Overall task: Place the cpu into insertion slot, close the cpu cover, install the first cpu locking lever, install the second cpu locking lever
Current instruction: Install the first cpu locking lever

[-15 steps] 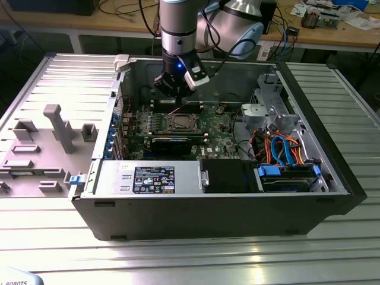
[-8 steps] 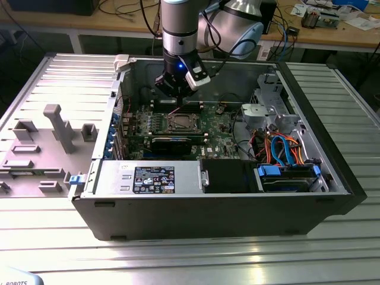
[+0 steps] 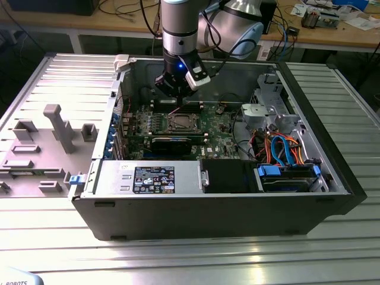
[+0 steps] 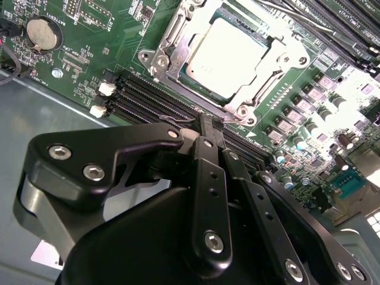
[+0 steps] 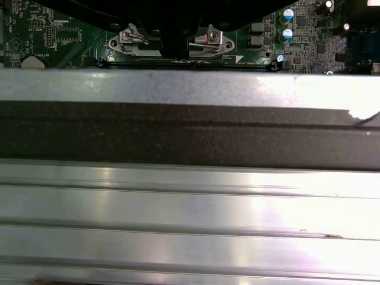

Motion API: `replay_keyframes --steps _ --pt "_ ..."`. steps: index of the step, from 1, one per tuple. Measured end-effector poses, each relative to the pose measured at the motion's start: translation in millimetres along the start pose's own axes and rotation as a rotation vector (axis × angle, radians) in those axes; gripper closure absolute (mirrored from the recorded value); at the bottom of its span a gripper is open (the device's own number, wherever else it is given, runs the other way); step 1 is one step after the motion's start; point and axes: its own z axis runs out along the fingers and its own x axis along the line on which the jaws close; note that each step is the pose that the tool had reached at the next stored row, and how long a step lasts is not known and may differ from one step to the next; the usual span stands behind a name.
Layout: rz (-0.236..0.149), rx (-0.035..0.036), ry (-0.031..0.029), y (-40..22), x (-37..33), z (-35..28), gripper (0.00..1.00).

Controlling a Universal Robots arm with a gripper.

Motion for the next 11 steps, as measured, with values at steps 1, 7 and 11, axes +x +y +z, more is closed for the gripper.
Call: replay_keyframes --steps 1,7,11 --pt "0.000 0.0002 0.0001 0.3 -0.2 -0.1 0.89" --pt "0.000 0.0000 0.0001 1.9 -8.1 1.2 0.89" --pt "0.000 0.0003 0.0003 1.8 -12.6 7.3 0.89"
